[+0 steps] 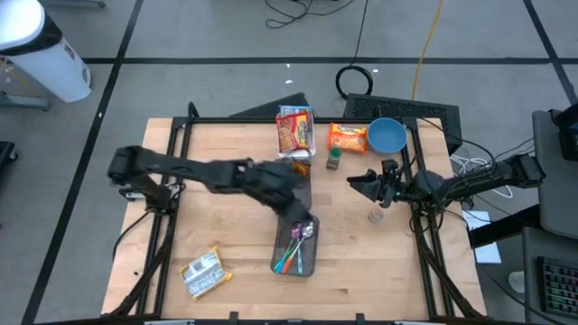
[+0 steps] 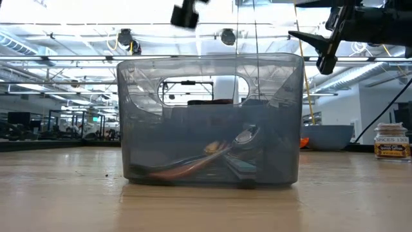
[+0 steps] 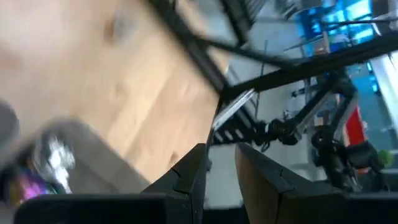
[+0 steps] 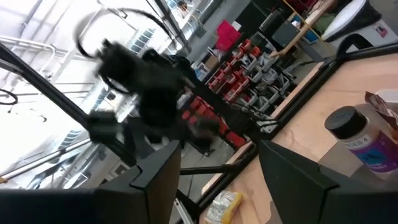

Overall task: Pick & Place Food Item
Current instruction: Put the yellow noodle pack into the white bin

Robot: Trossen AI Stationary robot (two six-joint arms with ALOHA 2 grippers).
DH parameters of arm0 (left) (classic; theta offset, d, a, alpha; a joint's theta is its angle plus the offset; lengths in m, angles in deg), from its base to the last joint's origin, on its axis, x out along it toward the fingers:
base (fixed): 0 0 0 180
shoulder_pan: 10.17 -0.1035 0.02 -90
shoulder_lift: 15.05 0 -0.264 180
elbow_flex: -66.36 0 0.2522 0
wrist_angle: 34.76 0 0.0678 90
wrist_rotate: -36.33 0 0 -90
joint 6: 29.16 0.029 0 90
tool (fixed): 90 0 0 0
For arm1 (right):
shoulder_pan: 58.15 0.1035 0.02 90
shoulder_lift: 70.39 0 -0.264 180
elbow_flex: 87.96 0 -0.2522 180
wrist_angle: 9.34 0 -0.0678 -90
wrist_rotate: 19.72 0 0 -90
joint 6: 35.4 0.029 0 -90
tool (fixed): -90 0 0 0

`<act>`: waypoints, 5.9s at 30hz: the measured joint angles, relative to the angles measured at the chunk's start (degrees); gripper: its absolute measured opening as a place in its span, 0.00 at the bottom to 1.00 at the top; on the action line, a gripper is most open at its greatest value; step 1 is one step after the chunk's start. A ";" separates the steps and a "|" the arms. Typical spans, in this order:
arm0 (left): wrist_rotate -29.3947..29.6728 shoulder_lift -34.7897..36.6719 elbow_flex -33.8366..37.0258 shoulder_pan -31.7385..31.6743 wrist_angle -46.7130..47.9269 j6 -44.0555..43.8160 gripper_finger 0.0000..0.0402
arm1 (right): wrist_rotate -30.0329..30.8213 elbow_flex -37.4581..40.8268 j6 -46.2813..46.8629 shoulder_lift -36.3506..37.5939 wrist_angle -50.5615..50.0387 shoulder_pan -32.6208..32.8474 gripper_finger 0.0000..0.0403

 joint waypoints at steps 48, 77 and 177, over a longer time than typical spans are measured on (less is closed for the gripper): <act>-12.82 18.88 20.70 0.73 43.23 34.74 0.23 | 9.29 0.02 1.12 0.01 -9.67 -10.76 0.52; -25.71 -1.12 20.72 6.24 49.40 67.25 0.54 | 1.51 0.02 3.90 -0.02 -9.59 -2.36 0.52; -22.46 3.05 20.77 1.23 59.89 60.78 0.01 | 16.57 0.03 1.98 -0.02 -9.57 8.74 0.52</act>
